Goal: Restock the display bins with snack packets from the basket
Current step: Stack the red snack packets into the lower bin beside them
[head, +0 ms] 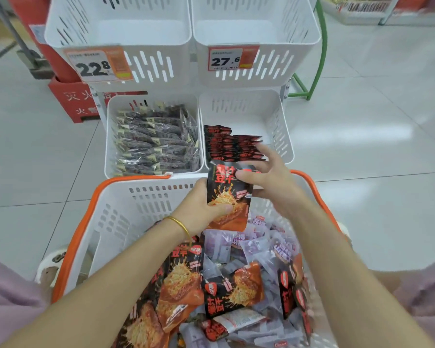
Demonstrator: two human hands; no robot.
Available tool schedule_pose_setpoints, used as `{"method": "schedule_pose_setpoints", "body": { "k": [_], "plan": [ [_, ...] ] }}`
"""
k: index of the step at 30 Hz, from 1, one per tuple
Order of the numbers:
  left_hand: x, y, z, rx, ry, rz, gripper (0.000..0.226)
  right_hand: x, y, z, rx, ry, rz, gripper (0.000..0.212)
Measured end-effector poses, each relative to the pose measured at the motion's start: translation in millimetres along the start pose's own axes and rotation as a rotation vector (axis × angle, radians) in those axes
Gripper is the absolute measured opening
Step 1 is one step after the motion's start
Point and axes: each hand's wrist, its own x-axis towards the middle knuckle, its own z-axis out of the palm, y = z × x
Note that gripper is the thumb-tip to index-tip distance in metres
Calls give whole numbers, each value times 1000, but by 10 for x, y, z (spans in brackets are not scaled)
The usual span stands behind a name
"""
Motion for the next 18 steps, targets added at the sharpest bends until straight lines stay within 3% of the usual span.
{"method": "schedule_pose_setpoints", "body": {
  "k": [3, 5, 9, 11, 13, 18],
  "plan": [
    [272, 157, -73, 101, -35, 56, 51, 247, -385, -248, -431, -322, 60, 45],
    [489, 263, -105, 166, -22, 80, 53, 430, -528, -310, -625, -346, 58, 29],
    [934, 260, -164, 176, 162, 169, 61, 793, -715, -465, -555, -95, -127, 20],
    [1182, 122, -195, 359, 290, 196, 60, 1061, -716, -576, -570, 131, -284, 22],
    [1377, -57, -173, 596, 294, 193, 56, 1369, -627, -649, -752, 308, -405, 27],
    [1639, -413, 24, 952, 157, 270, 49, 2118, -193, -698, -1002, 312, -432, 24]
  ]
}}
